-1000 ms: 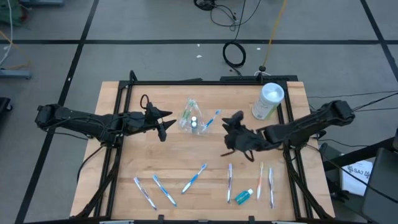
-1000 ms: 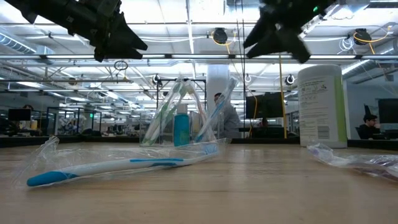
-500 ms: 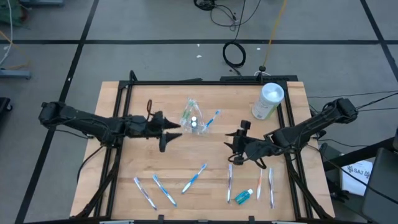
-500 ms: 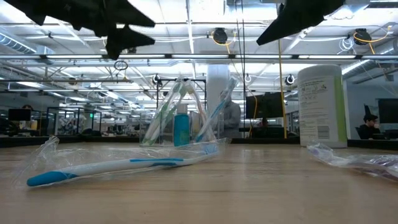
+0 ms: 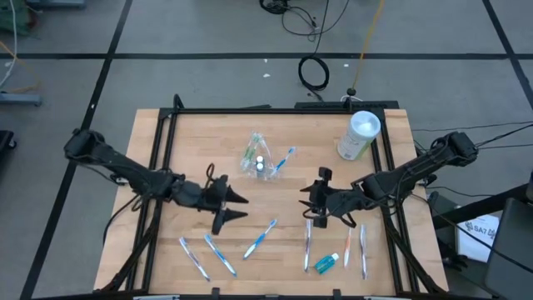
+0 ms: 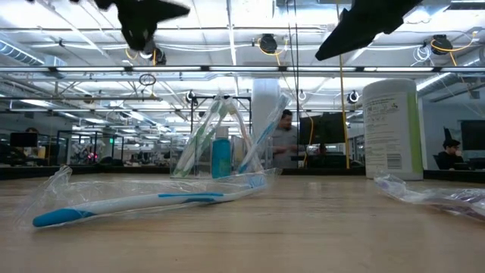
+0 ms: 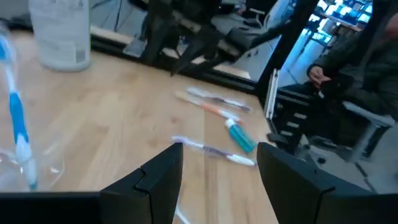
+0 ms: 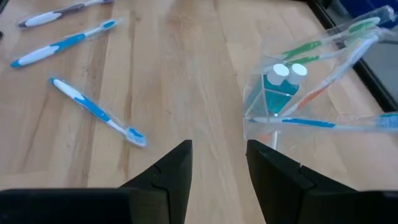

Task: Pick & Place toothbrushing station
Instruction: Put the purple toothbrush into the left section of the transparent organizer

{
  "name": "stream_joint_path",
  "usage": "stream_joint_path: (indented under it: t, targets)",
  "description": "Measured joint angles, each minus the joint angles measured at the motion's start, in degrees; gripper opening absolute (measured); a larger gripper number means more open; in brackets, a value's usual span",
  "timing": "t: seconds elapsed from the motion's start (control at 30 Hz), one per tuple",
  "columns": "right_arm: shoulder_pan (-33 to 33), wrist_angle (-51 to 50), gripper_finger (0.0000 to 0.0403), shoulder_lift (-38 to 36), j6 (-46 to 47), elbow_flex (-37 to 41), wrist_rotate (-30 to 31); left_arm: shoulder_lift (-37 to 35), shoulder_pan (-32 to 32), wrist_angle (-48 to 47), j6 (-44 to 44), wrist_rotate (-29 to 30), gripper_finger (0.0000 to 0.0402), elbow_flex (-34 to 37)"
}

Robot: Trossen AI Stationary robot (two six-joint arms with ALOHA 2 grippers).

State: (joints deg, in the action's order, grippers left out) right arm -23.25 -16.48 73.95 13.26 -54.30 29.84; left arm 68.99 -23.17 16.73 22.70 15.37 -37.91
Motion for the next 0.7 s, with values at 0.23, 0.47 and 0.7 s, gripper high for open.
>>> stream_joint_path:
  t: [0.23,0.47,0.7]
  targets:
    - [0.42,0.64,0.0145,0.00,-0.99,0.00,0.00,0.74,-5.94,-26.36,21.65,2.65,0.0214,-8.68]
    - [0.69,1.16,0.0144,0.00,-7.42,0.00,-0.07,2.54,-11.98,-45.58,60.08,-9.73,0.0214,-9.40]
    - [2.97,1.99,0.0144,0.00,-15.26,0.00,-0.11,8.32,-21.08,-47.47,87.98,-11.91,0.0214,-8.03]
